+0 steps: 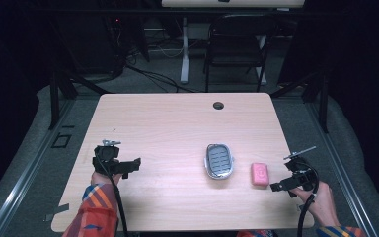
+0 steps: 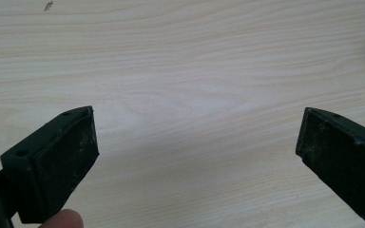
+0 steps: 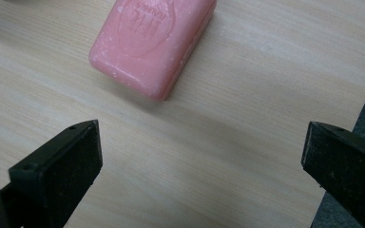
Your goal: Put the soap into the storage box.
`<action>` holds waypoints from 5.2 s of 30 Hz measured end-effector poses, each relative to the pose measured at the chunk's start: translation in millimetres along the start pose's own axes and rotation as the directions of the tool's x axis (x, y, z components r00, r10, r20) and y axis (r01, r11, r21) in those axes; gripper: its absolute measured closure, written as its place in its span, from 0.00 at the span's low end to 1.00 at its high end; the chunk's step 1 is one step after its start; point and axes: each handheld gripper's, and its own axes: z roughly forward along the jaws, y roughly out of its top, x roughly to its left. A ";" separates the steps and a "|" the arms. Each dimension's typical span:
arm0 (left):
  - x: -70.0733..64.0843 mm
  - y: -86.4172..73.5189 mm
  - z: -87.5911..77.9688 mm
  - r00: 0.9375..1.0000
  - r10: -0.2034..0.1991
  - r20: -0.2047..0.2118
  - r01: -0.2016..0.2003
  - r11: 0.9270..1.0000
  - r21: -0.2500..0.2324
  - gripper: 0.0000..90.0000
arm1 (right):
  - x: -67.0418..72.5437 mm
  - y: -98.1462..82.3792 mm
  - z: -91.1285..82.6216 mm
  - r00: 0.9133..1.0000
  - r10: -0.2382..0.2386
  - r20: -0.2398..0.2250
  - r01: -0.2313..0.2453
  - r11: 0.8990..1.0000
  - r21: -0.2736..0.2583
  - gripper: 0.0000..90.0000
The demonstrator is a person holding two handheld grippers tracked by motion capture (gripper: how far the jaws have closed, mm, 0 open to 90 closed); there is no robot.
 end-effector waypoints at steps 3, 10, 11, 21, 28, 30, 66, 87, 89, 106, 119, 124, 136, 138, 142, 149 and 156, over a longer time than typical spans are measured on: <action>-1.1 0.5 0.7 1.000 0.007 0.004 -0.007 1.000 0.002 0.00 | 3.1 1.1 -0.7 1.000 0.004 0.000 -0.004 1.000 -0.001 0.00; 0.5 -0.2 0.0 1.000 0.001 0.005 -0.001 1.000 0.003 0.00 | 6.7 5.9 -1.7 1.000 0.023 -0.006 -0.023 1.000 -0.013 0.00; 0.5 -0.2 0.0 1.000 0.001 0.005 -0.001 1.000 0.003 0.00 | 6.7 5.9 -1.7 1.000 0.023 -0.006 -0.023 1.000 -0.013 0.00; -1.4 0.5 0.0 1.000 0.011 0.010 -0.011 1.000 -0.005 0.00 | 12.8 16.1 -2.1 0.999 0.051 -0.002 -0.051 0.998 -0.035 0.00; -3.6 1.2 0.5 0.999 0.025 0.021 -0.025 1.000 -0.001 0.00 | 20.2 23.9 3.8 1.000 0.020 -0.010 -0.020 1.000 -0.022 0.00; -3.7 1.2 0.5 1.000 0.024 0.020 -0.024 1.000 -0.001 0.00 | 21.3 25.4 5.1 1.000 0.019 -0.012 -0.019 1.000 -0.022 0.00; -7.1 1.7 2.3 0.999 0.041 0.028 -0.042 0.999 0.015 0.01 | 31.2 65.9 43.5 0.996 0.041 0.077 -0.045 0.998 0.050 0.00; -7.5 1.8 2.0 0.999 0.047 0.025 -0.047 0.999 0.017 0.02 | 43.2 67.0 54.5 0.983 0.121 0.137 -0.127 0.991 0.037 0.35; -7.6 1.8 2.1 0.999 0.047 0.024 -0.047 0.999 0.016 0.02 | 43.3 67.2 53.8 0.983 0.123 0.137 -0.130 0.991 0.038 0.37; -7.8 2.1 2.1 0.998 0.053 0.024 -0.053 0.998 0.017 0.02 | 42.3 71.7 42.2 0.983 0.095 0.156 -0.100 0.995 0.019 0.41; -8.0 2.1 2.3 0.998 0.053 0.024 -0.054 0.998 0.020 0.02 | 42.2 78.4 29.4 0.985 0.075 0.157 -0.076 0.997 -0.001 0.41; -8.6 2.5 2.8 0.998 0.054 0.023 -0.054 0.998 0.022 0.02 | 42.3 81.1 25.3 0.986 0.073 0.147 -0.074 0.997 -0.003 0.41; -11.6 4.3 4.7 0.998 0.064 0.025 -0.064 0.998 0.023 0.02 | 45.7 84.1 18.0 0.989 0.063 0.137 -0.062 0.998 -0.012 0.41; -12.2 4.5 5.2 0.998 0.061 0.027 -0.061 0.998 0.022 0.02 | 45.9 84.8 15.0 0.989 0.060 0.133 -0.058 0.998 -0.013 0.41; -11.6 5.1 5.4 0.998 0.062 0.028 -0.063 0.998 0.024 0.02 | 45.9 85.3 10.2 0.989 0.062 0.138 -0.060 0.998 -0.020 0.41; -13.7 6.1 7.5 0.997 0.063 0.033 -0.064 0.998 0.026 0.02 | 45.0 86.1 7.1 0.989 0.051 0.136 -0.051 0.999 -0.010 0.41; -14.4 6.9 8.0 0.997 0.071 0.038 -0.072 0.997 0.030 0.02 | 47.8 89.9 3.4 0.991 0.033 0.133 -0.032 0.999 -0.013 0.41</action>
